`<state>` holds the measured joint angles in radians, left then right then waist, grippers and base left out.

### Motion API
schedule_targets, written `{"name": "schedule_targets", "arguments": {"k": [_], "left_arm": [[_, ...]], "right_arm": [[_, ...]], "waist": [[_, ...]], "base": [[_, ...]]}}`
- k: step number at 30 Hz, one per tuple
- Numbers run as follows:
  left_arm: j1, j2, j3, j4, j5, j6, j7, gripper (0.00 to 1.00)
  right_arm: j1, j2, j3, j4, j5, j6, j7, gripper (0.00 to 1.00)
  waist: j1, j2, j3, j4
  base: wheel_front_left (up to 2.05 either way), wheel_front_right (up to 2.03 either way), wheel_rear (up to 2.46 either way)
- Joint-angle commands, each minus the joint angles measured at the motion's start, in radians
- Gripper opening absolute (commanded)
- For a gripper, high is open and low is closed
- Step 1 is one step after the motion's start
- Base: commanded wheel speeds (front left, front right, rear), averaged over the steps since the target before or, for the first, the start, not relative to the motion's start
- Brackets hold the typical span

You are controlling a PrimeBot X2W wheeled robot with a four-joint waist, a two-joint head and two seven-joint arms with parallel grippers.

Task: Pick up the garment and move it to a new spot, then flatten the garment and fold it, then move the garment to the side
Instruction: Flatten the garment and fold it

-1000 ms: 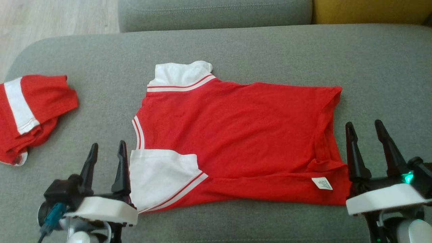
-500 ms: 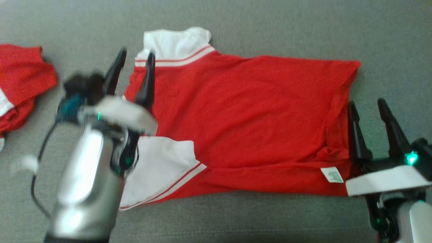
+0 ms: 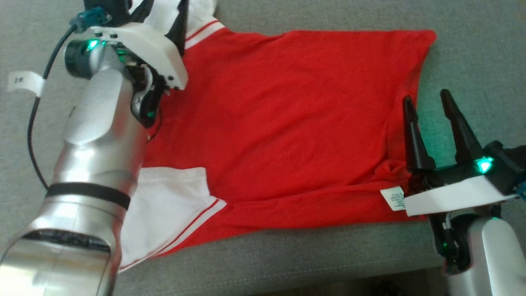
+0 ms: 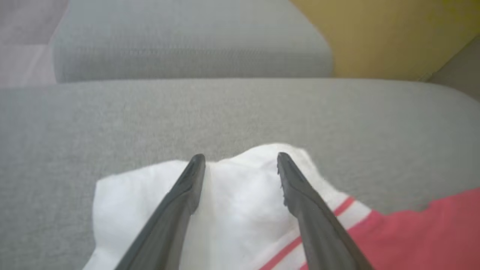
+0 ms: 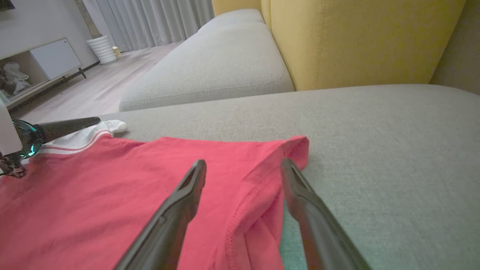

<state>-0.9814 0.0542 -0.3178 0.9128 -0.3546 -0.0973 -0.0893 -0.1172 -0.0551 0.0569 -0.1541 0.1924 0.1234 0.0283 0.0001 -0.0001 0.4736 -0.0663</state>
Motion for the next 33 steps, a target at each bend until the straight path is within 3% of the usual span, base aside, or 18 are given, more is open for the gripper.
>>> {"name": "schedule_targets", "arguments": {"k": [1,4,5,6,7,8,14,19,24,26,32,33], "left_arm": [[-0.053,0.037,0.016,0.038,0.001,0.005,0.009,1.00],[-0.090,0.039,0.019,0.153,-0.006,0.020,0.056,1.00],[-0.100,0.037,0.015,0.185,-0.007,0.019,0.079,0.88],[-0.108,0.034,0.015,0.208,-0.012,0.016,0.088,0.42],[-0.108,0.034,0.015,0.208,-0.012,0.016,0.088,0.42],[-0.116,0.032,0.011,0.227,-0.012,0.015,0.095,0.00],[-0.146,0.022,-0.009,0.295,-0.011,0.005,0.079,0.00],[-0.164,0.019,-0.010,0.315,-0.019,0.004,0.023,0.00],[-0.180,0.009,-0.018,0.325,-0.031,-0.005,-0.019,0.00],[-0.184,0.002,-0.027,0.327,-0.042,-0.012,-0.040,0.00],[-0.185,-0.003,-0.050,0.324,-0.076,-0.024,-0.072,0.00],[-0.183,-0.003,-0.056,0.321,-0.084,-0.026,-0.076,0.00]], "right_arm": [[-0.018,-0.007,0.025,-0.021,0.003,0.007,-0.010,1.00],[-0.019,-0.007,0.015,-0.010,0.004,0.007,-0.012,1.00],[-0.019,-0.007,0.010,-0.007,0.004,0.007,-0.013,1.00],[-0.020,-0.008,0.004,-0.005,0.004,0.007,-0.013,1.00],[-0.020,-0.008,0.004,-0.005,0.004,0.007,-0.013,1.00],[-0.023,-0.009,-0.001,-0.001,0.005,0.007,-0.012,1.00],[-0.066,-0.013,-0.020,0.025,0.027,0.007,0.015,1.00],[-0.202,-0.060,-0.054,0.113,0.073,0.007,0.053,1.00],[-0.368,-0.133,-0.029,0.308,0.114,0.007,0.110,1.00],[-0.443,-0.168,0.000,0.453,0.139,0.007,0.155,1.00],[-0.540,-0.204,0.059,0.671,0.191,0.007,0.260,1.00],[-0.550,-0.207,0.066,0.693,0.200,0.007,0.278,0.63]], "waist": [[-0.0001,0.0001,0.020,-0.023],[-0.0001,0.0001,0.022,-0.027],[-0.0001,0.0001,0.021,-0.026],[-0.0001,0.0001,0.019,-0.025],[-0.0001,0.0001,0.019,-0.025],[-0.0001,0.0001,0.017,-0.024],[-0.0001,0.0001,-0.002,-0.021],[-0.0001,0.0001,-0.014,-0.011],[-0.0001,0.0001,-0.021,0.014],[-0.0001,0.0001,-0.026,0.033],[-0.0001,0.0001,-0.024,0.058],[-0.0001,0.0001,-0.026,0.061]], "base": [[0.00,0.00,0.00],[0.00,0.00,0.00],[0.00,0.00,0.00],[0.00,0.00,0.00],[0.00,0.00,0.00],[0.00,0.00,0.00],[0.00,0.00,0.00],[0.00,0.00,0.00],[0.00,0.00,0.00],[0.00,0.00,0.00],[0.00,0.00,0.00],[0.00,0.00,0.00]]}}
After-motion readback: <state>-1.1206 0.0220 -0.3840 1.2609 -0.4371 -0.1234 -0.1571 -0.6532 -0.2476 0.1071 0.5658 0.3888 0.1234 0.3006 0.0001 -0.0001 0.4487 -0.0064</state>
